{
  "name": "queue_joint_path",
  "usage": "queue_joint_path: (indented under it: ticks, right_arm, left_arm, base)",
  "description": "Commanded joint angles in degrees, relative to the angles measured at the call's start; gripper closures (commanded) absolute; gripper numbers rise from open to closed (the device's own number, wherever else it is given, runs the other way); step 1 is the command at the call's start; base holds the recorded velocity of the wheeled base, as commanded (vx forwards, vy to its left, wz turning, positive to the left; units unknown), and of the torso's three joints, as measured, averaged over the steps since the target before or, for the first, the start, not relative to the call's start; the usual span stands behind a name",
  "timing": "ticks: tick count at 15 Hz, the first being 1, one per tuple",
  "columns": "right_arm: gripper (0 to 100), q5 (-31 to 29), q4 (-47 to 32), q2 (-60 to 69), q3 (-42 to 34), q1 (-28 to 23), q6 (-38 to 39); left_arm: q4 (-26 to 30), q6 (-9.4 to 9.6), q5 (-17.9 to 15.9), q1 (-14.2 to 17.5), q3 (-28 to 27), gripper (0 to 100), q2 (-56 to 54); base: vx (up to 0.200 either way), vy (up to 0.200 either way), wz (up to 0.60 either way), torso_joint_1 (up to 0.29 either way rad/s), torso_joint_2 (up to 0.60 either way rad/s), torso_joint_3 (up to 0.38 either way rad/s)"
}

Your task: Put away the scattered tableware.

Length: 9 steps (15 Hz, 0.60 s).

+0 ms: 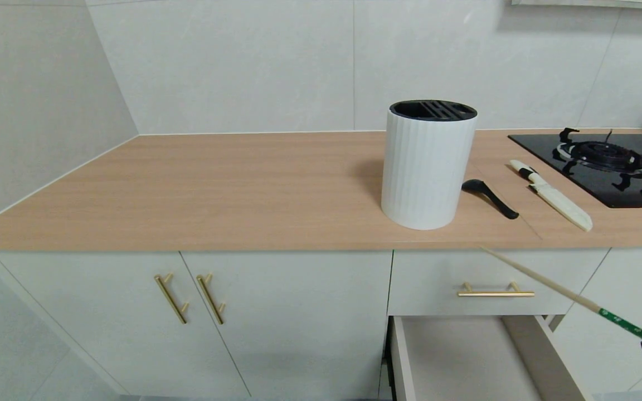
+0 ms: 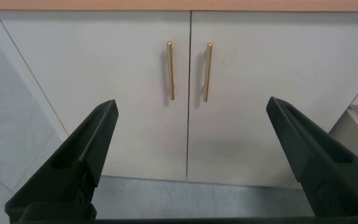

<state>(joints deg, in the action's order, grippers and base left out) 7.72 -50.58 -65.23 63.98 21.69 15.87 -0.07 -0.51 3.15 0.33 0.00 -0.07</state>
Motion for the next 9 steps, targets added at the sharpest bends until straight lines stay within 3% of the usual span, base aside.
queue_joint_path:
  ticks: [1,9]
  right_arm:
    - [100,1.9,-0.3,-10.4,-2.1,0.9,0.1]
    - [100,1.3,1.5,-21.0,-4.8,2.9,0.6]
  left_arm:
    - [0.0,-0.02,0.0,0.0,0.0,0,0.1]
    - [0.0,-0.02,0.0,0.0,0.0,0,0.1]
  base:
    - [0.000,0.000,0.00,0.000,0.00,0.000]
    - [0.000,0.000,0.00,0.000,0.00,0.000]
